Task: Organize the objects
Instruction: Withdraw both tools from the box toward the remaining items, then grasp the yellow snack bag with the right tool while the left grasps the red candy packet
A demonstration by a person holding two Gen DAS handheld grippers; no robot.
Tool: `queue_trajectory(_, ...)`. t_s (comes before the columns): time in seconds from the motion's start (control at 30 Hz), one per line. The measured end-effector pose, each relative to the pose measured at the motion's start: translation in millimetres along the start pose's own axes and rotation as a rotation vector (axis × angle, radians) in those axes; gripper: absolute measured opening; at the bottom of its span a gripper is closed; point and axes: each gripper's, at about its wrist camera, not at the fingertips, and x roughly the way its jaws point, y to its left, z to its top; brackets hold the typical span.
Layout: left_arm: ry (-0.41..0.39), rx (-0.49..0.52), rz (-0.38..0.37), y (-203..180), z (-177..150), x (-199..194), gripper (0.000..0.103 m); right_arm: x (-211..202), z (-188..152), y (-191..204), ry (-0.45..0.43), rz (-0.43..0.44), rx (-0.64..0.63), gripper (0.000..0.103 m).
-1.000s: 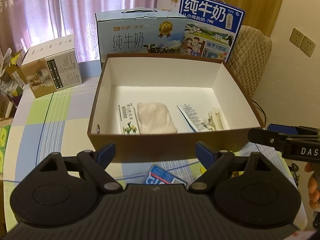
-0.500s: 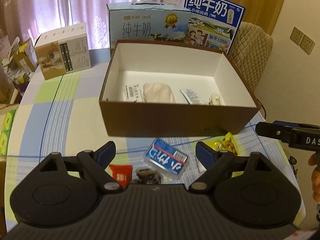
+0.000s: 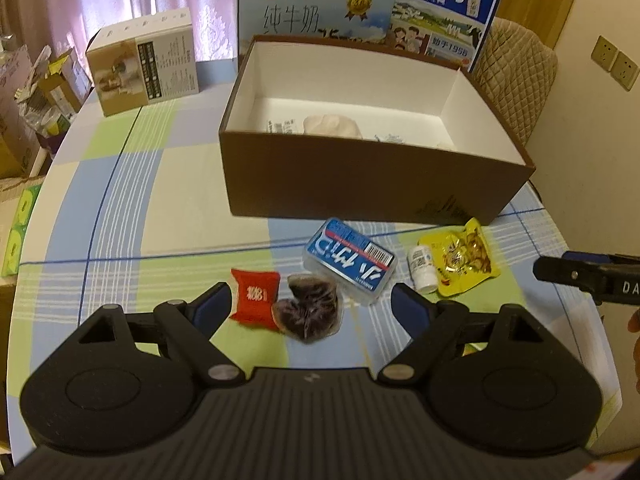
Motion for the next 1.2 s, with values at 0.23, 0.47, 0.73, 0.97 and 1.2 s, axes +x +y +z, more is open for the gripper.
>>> queue_trajectory(0.23,0.015,-0.016,0.016,4,-5,6,0.084,11,-8,-8,0.023,-0.009,-0.05,0.074)
queue_trajectory(0.47,0.03,-0.039,0.035,9,-6,15,0.084,31,4,-16,0.0,-0.014,-0.053,0.022)
queue_trajectory(0.73,0.048,-0.075,0.073,26,-4,28,0.084,70,30,-16,-0.025,-0.003,-0.101,0.001)
queue_trajectory(0.97,0.079,-0.097,0.09,37,-5,40,0.084,110,44,-14,0.014,-0.003,-0.141,0.001)
queue_trajectory(1.2,0.097,-0.096,0.087,41,-4,48,0.084,125,44,-18,0.07,-0.019,-0.152,0.001)
